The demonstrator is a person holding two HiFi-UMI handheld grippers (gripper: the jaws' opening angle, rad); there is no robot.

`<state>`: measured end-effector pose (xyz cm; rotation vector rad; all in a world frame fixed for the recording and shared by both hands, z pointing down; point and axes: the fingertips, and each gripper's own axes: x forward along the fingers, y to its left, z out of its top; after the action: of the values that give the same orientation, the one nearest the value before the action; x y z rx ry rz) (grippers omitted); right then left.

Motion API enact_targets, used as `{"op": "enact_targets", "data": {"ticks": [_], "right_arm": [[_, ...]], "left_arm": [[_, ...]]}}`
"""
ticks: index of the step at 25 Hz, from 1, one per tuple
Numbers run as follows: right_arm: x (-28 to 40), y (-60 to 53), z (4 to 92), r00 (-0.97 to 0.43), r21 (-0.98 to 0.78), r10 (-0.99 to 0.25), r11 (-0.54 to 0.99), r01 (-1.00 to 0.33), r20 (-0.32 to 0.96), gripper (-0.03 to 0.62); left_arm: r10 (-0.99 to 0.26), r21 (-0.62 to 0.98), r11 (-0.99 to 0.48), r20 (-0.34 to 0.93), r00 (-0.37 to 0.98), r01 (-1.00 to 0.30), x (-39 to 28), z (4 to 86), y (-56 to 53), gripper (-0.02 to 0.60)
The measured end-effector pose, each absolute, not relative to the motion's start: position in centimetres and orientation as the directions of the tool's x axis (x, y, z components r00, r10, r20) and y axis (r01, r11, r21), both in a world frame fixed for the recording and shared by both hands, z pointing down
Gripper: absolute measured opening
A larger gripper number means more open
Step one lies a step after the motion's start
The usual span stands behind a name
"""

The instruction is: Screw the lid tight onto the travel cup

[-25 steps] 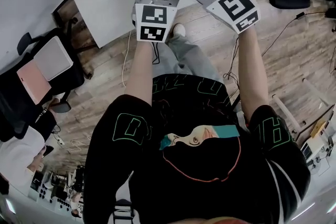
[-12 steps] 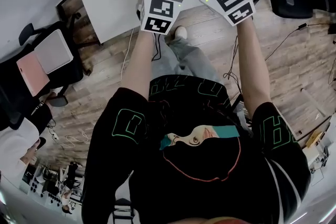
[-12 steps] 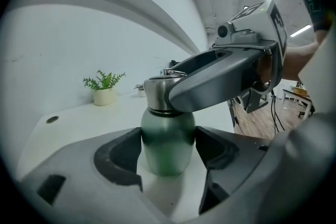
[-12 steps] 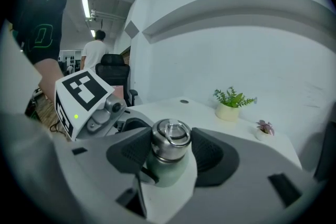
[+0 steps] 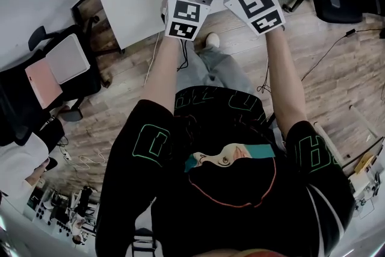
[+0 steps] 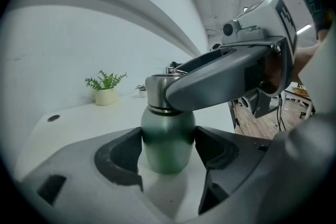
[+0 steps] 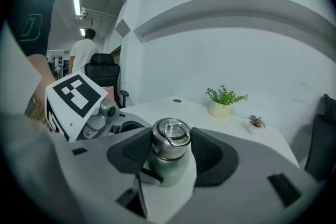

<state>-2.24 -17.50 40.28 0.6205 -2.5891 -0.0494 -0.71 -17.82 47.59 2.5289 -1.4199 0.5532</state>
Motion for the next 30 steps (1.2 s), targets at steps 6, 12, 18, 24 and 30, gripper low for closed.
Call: {"op": "enact_targets", "data": {"ticks": [6, 12, 18, 24, 30], "right_arm": [[-2.1, -17.8, 40.3, -0.698, 0.139, -0.595, 0.791, -0.595, 0.398, 0.236], [-1.8, -17.8, 40.3, -0.608, 0.122, -0.715, 0.677, -0.726, 0.345, 0.236], [-1.6, -17.5, 39.8, -0.739, -0.026, -0.612, 0.765, -0.644, 0.282, 0.312], [-1.1, -16.3, 39.7, -0.876, 0.064, -0.340, 0.938, -0.340, 0.343, 0.296], [-0.6, -17.0, 40.1, -0.900, 0.077, -0.168, 0.986, -0.150, 0.402, 0.299]], "left_arm": [[-0.794, 0.004, -0.506, 0.389, 0.467, -0.863, -0.8, 47.7, -17.9, 0.327], [-0.798, 0.030, -0.486, 0.392, 0.458, -0.873, -0.8, 48.1, -17.7, 0.325], [-0.790, 0.035, -0.485, 0.412, 0.455, -0.874, -0.9, 48.5, -17.6, 0.322], [-0.777, 0.031, -0.489, 0.438, 0.452, -0.872, -1.1, 49.2, -17.3, 0.314], [-0.770, 0.023, -0.484, 0.465, 0.438, -0.875, -1.0, 49.9, -17.2, 0.308]]}}
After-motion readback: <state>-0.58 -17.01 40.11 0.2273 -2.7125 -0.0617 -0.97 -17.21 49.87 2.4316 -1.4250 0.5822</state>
